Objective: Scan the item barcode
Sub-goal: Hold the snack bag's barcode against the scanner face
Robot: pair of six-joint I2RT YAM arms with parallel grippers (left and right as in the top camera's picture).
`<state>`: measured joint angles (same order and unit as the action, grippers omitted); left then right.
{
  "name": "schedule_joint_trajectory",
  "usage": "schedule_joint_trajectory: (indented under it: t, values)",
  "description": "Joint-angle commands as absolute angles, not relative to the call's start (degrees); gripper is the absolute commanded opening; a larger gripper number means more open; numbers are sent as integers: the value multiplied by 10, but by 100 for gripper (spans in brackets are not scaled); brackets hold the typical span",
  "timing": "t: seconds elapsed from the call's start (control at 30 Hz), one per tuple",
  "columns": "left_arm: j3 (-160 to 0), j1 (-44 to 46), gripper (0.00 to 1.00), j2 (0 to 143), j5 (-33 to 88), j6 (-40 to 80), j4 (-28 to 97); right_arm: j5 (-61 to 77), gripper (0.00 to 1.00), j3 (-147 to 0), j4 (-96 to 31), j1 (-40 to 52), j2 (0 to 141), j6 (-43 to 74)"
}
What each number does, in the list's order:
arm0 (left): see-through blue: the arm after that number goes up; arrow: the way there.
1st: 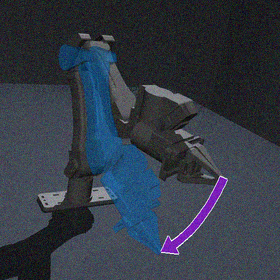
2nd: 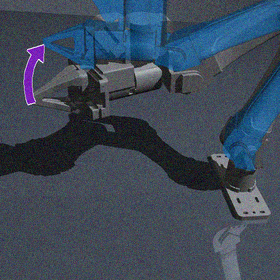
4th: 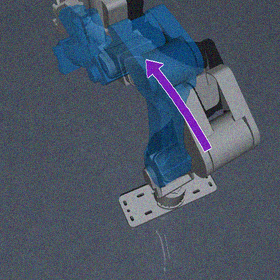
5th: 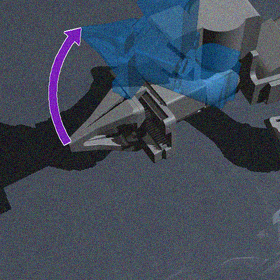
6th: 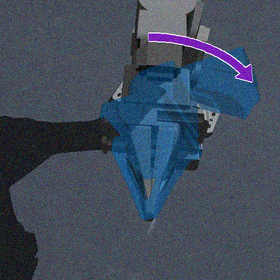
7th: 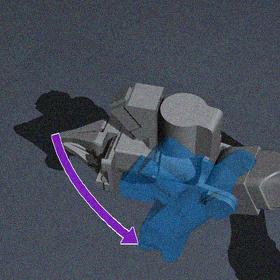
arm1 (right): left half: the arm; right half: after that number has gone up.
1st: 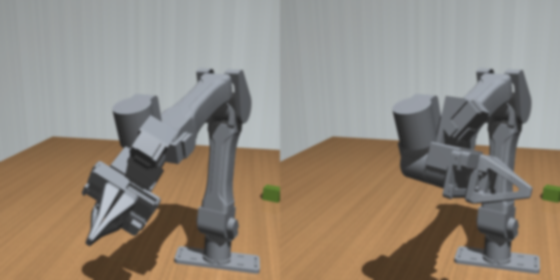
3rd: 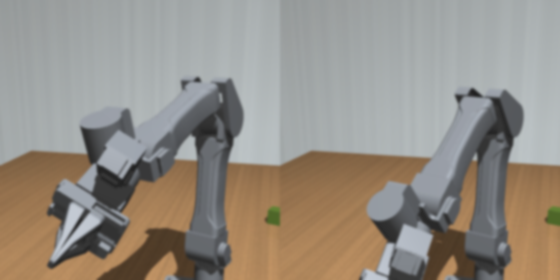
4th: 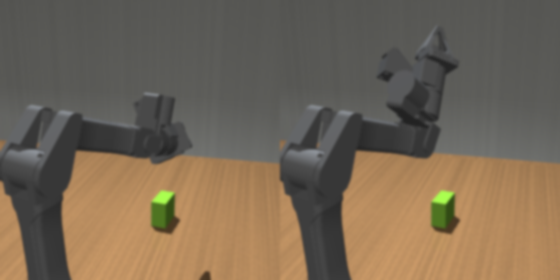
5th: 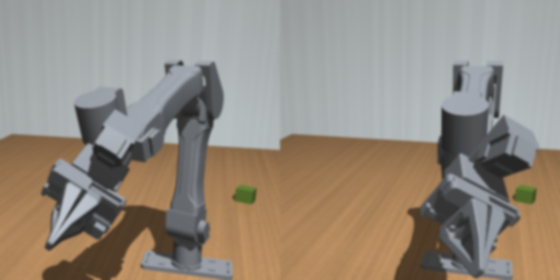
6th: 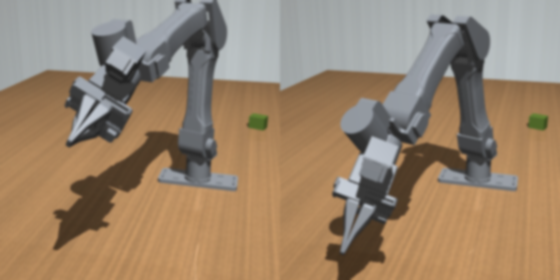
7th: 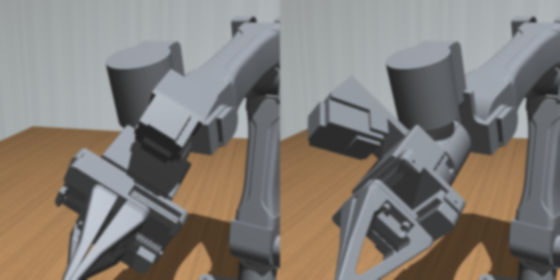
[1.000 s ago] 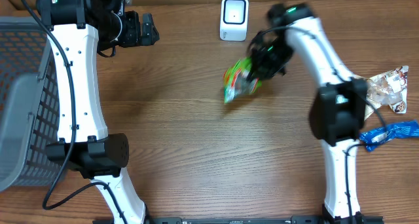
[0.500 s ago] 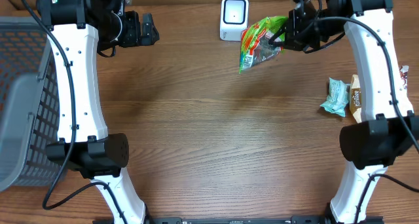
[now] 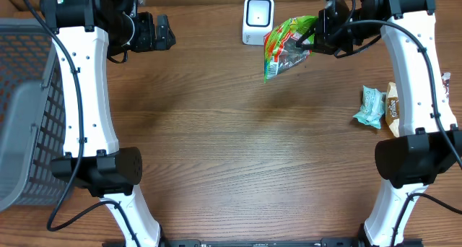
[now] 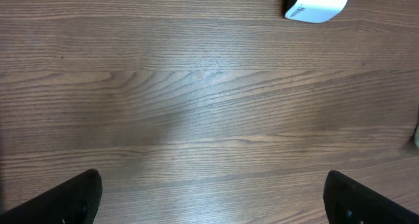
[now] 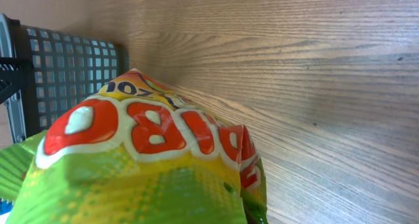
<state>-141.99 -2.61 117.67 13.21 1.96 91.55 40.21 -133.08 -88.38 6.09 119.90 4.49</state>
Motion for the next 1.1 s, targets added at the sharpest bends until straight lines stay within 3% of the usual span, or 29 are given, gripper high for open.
schedule_joint_trajectory:
  t: [0.0,0.23,0.33,0.63,0.8,1.07]
  values:
    - [-1419,-22,100,1174,131,28,915,411,4,-1348,-875,67,1178,47]
    - [-1419,-22,100,1174,131,28,915,319,4,-1343,-808,93,1178,93]
    - [-1419,-22,100,1174,131,28,915,198,4,-1342,-731,126,1178,153]
    - [-1419,-22,100,1174,131,28,915,-270,4,-1324,-507,244,1194,176]
    - [-1419,-22,100,1174,131,28,915,-450,4,-1304,-375,267,1232,176]
    - [-1419,-22,100,1174,131,28,915,-495,4,-1304,-222,267,1313,53]
